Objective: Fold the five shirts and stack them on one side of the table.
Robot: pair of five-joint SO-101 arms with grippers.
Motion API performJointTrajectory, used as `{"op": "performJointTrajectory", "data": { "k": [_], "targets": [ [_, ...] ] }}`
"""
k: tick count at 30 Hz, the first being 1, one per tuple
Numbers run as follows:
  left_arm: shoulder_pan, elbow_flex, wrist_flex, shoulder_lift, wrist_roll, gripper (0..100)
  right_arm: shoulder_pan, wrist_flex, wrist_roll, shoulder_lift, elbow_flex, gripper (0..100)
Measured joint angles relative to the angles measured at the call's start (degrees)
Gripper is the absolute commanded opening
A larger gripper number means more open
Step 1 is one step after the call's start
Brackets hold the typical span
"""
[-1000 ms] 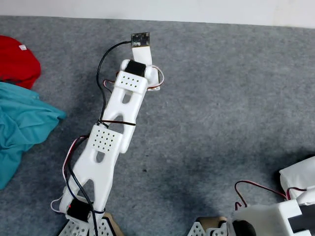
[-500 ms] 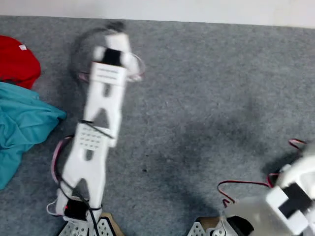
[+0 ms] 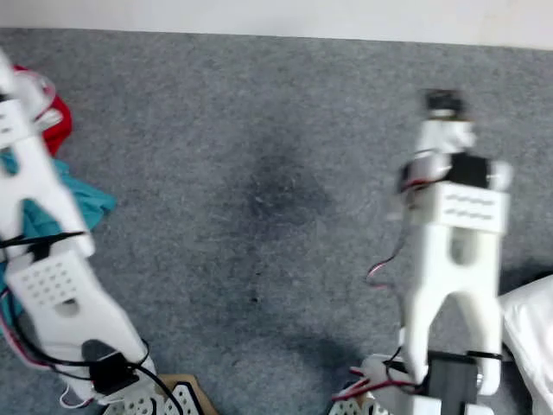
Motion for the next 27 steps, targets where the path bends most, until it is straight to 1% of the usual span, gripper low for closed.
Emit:
{"op": "performJointTrajectory", "data": {
  "k": [2, 6, 11, 13, 18, 22, 27],
  "targets": [
    [-3.34, 6.24, 0.0, -3.08, -1.32, 1, -4.31, -5.98, -1.85, -0.97, 6.68, 0.7],
    [-8.7, 16.79, 0.0, -7.65, -8.35, 2, -10.11, -17.93, -3.16, -1.41, 18.46, 0.7],
    [-15.65, 23.38, 0.0, -11.6, -14.86, 12, -13.89, -27.87, -3.25, -1.49, 26.99, 0.7],
    [-18.64, 24.44, -0.09, -13.1, -16.79, 12, -15.12, -30.33, -3.25, -1.49, 29.36, 0.7],
    [-26.55, 28.57, -0.09, -16.18, -18.37, 12, -16.35, -34.2, -3.34, -1.49, 32.35, 0.7],
    [-31.03, 33.67, -0.35, -16.26, -22.95, 13, -16.44, -35.08, -3.34, -1.49, 32.62, 0.7],
    [-32.35, 43.25, -10.64, -16.26, -24.0, 13, -16.53, -35.16, -3.34, -1.49, 32.7, 0.7]
  ]
}}
